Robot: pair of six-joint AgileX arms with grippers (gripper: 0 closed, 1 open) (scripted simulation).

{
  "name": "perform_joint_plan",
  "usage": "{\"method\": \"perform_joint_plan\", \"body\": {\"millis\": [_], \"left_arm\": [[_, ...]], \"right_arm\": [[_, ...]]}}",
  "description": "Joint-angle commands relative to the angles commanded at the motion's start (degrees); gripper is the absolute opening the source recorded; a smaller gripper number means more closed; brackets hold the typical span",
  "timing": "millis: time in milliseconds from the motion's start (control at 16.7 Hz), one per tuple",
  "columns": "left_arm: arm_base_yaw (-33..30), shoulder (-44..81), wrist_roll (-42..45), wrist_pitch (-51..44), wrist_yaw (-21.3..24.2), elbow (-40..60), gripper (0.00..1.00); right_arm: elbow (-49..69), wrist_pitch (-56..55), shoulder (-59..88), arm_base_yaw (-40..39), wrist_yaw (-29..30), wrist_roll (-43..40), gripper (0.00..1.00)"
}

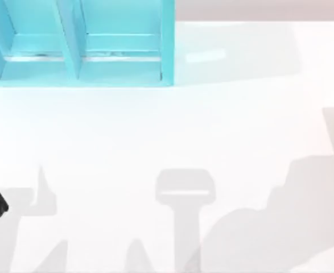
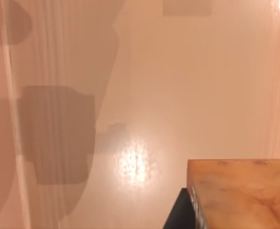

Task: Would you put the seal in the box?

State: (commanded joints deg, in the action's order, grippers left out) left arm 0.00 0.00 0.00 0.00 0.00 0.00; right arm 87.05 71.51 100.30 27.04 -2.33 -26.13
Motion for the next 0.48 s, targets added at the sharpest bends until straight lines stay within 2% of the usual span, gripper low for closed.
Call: {"method": "perform_joint_plan", "body": {"millis": [240,480], "left_arm": [[0.0,0.0,0.0,0.0,0.0,0.0,1.00],[0.0,0.0,0.0,0.0,0.0,0.0,1.00]], "right_arm": [[-2.0,-2.2,0.6,-0.4,0.0,0.2,0.00],[-9.0,-11.4,1.9,-0.5,0.0,0.5,0.00]]}}
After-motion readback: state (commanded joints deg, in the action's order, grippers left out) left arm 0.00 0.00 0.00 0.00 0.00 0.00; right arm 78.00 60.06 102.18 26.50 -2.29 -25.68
